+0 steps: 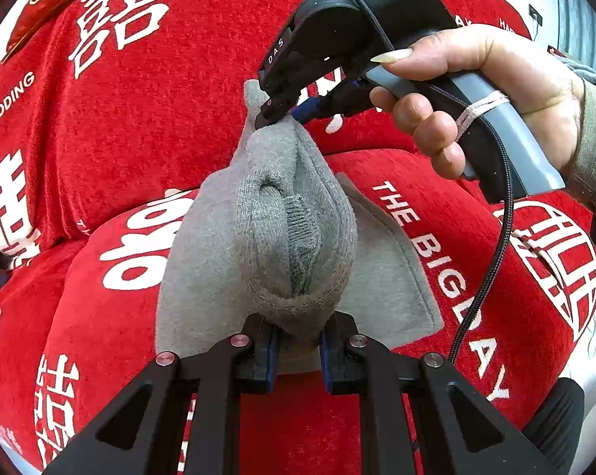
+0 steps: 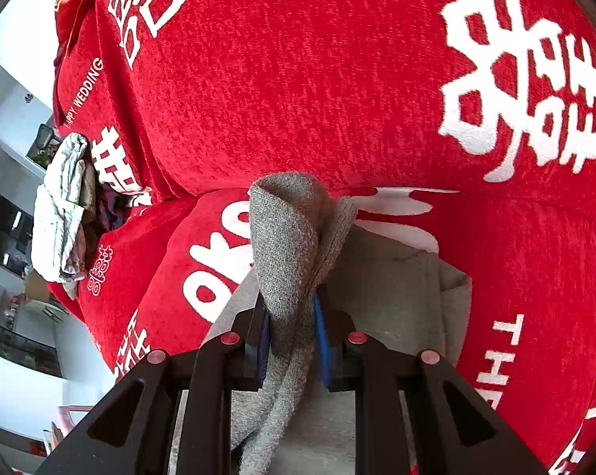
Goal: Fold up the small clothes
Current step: 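Fold the held sweater edge over onto the sweater with both grippers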
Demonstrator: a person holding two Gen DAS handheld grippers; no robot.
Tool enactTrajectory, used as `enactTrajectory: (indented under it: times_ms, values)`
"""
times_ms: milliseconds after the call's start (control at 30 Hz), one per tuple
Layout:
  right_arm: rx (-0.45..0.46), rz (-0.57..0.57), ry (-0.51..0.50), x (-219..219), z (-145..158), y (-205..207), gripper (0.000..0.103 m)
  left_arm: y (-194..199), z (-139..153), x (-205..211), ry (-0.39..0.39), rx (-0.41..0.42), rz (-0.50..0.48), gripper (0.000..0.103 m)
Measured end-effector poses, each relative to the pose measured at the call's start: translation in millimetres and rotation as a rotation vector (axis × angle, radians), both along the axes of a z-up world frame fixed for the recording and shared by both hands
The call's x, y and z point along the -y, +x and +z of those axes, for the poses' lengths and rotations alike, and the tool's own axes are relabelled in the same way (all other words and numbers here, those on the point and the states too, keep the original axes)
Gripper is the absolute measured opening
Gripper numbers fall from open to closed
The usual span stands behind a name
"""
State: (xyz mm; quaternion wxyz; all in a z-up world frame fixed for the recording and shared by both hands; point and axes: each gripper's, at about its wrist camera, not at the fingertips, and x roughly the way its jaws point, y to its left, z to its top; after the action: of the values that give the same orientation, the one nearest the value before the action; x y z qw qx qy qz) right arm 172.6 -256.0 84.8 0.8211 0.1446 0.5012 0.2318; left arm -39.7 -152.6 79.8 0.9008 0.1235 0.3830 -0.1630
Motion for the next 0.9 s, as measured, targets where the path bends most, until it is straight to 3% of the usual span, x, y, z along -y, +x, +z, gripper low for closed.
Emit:
enactTrajectory:
  times_ms: [533, 900]
  values:
    - [0.005, -0.019, 0.01, 40.0, -16.9, -4.0, 0.021, -0.8, -18.5, 48.1, 0.059, -0.021, -0.066, 0.018]
    - [-0.032, -0.041, 0.026, 60.9, -55.2, 4.5, 0.021, 6.8, -43.3, 67.7, 0.104, -0.063, -0.078, 0.018]
